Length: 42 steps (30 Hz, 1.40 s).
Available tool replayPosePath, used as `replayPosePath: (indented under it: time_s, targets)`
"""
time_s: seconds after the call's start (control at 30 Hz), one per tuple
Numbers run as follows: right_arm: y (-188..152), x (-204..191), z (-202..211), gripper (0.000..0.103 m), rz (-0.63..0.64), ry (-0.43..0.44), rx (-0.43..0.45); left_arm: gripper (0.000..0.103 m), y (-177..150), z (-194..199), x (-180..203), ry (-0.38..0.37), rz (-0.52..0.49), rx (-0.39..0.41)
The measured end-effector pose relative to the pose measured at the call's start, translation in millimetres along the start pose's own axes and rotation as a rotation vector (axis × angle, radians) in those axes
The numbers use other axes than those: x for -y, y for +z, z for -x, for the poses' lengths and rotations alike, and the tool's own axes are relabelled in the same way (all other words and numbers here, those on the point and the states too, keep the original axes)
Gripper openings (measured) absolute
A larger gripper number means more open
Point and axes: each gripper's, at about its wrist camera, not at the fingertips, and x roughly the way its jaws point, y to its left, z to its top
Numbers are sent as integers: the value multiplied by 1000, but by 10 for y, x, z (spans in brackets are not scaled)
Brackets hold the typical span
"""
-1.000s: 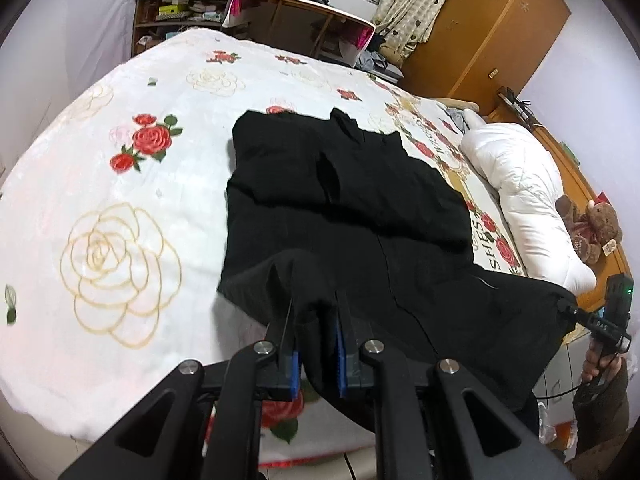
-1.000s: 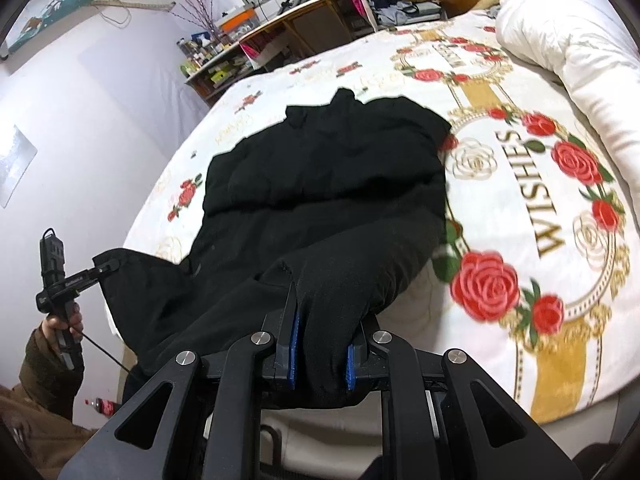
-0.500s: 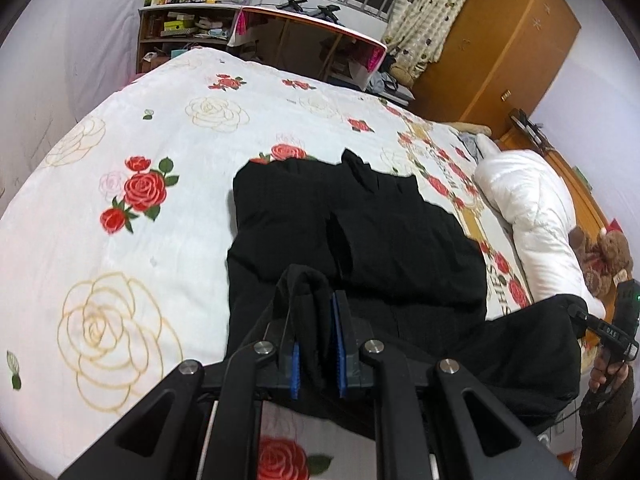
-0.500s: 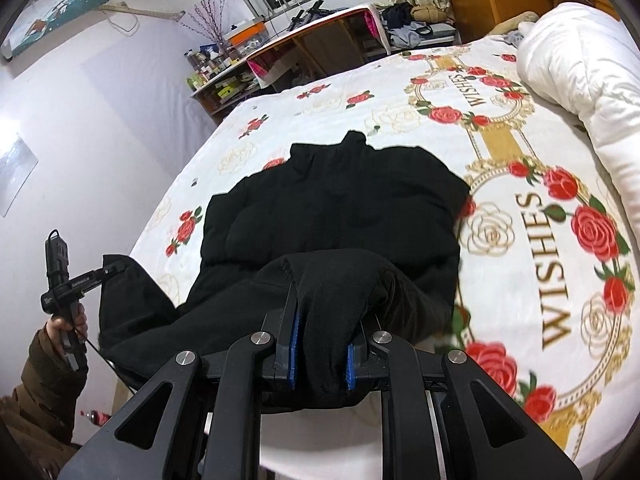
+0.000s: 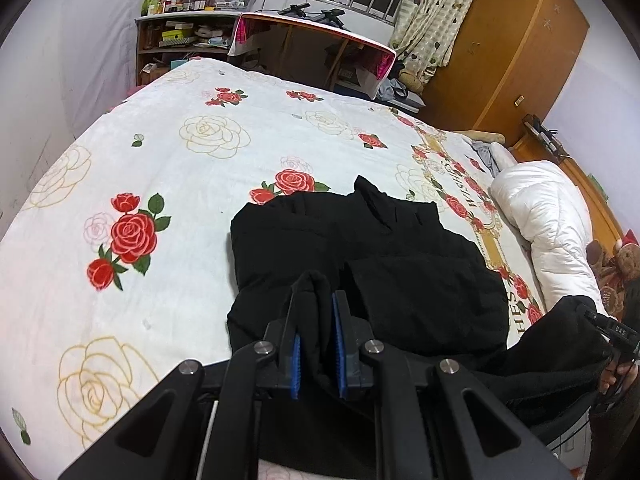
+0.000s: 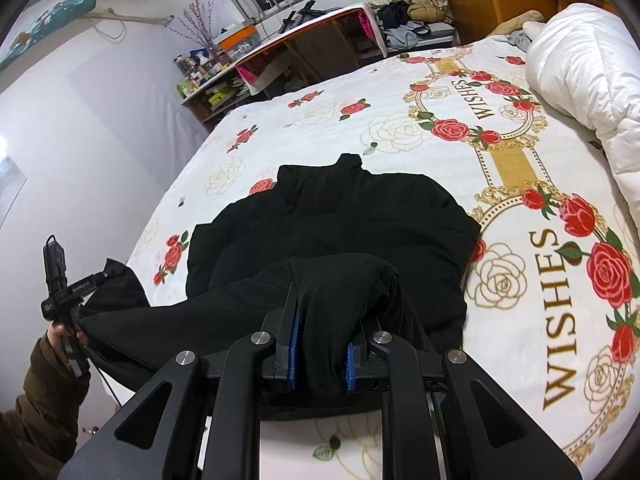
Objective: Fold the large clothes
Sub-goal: 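Lift the hem with both grippers and carry it toward the collar, then lay the held hem over the coat near the collar with both grippers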
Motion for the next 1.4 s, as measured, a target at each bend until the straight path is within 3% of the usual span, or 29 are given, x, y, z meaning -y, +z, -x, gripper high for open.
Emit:
replayPosePath:
  time_s: [0.6, 0.97, 1.4]
  targets:
    - [486, 211, -474, 17, -30, -33, -17, 14, 528, -496, -68, 16, 47, 17]
    - [779, 506, -780, 17, -136, -17, -30, 14, 901, -856, -107, 27, 65, 44]
    - [1053, 838, -1271, 17, -271, -12, -82, 14, 1176, -1543, -178, 92, 53, -25]
